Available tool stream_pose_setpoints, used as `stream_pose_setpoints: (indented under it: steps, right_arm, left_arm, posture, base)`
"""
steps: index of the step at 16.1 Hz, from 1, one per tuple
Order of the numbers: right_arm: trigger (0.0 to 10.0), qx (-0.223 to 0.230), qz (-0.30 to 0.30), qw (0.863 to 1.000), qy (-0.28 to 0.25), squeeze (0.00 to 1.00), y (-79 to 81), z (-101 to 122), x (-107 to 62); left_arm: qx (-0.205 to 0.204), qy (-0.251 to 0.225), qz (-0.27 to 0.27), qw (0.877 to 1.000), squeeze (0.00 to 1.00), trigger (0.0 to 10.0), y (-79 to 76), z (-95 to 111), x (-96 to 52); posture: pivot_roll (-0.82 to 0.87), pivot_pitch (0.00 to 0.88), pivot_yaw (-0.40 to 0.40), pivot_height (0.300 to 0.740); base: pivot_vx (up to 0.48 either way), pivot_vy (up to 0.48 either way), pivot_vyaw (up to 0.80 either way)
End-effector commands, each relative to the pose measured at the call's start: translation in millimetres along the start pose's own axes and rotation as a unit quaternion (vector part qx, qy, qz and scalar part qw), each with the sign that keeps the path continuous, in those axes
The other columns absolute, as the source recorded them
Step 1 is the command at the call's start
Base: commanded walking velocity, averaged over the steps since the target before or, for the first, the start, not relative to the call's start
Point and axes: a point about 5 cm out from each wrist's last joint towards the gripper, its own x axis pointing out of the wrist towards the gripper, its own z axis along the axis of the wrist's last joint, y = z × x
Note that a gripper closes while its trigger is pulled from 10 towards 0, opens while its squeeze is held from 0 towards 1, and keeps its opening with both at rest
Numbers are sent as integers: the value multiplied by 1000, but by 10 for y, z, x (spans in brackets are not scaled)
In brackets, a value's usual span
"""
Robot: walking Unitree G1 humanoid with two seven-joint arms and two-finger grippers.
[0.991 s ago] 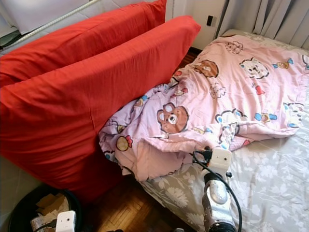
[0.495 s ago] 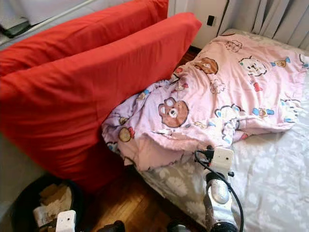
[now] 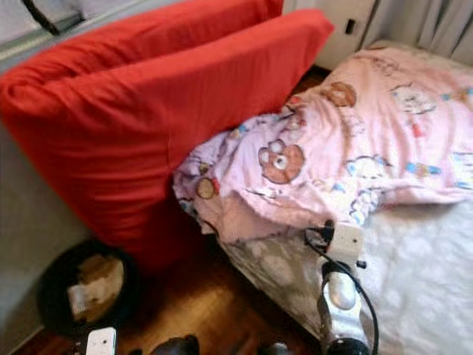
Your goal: Clean up the room
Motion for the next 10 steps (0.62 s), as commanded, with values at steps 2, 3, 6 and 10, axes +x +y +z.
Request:
stream_pose_setpoints:
  steps: [2, 3, 6, 10]
  right_arm:
    - [10000, 0, -7, 1000, -2, 0, -20, -17, -26]
    - [10000, 0, -8, 1000, -3, 0, -27, -13, -25]
    - [10000, -3, -17, 1000, -8, 0, -60, 9, -14]
    - [10000, -7, -33, 999, -13, 0, -108, 30, -5]
  left_arm:
    - [5, 10, 5, 1000, 0, 10000, 41, -54, -23]
    - [5, 10, 4, 1000, 0, 10000, 38, -54, -22]
    - [5, 10, 3, 1000, 0, 10000, 34, -60, -25]
    - [4, 10, 5, 1000, 0, 10000, 41, -68, -29]
  posture:
    - [0, 177, 21, 740]
    - [0, 177, 21, 740]
    - [-2, 176, 21, 740]
    - [0, 178, 21, 740]
  base:
    - [-247, 0, 0]
    - [-251, 0, 0]
    - [-251, 0, 0]
    - [-250, 0, 0]
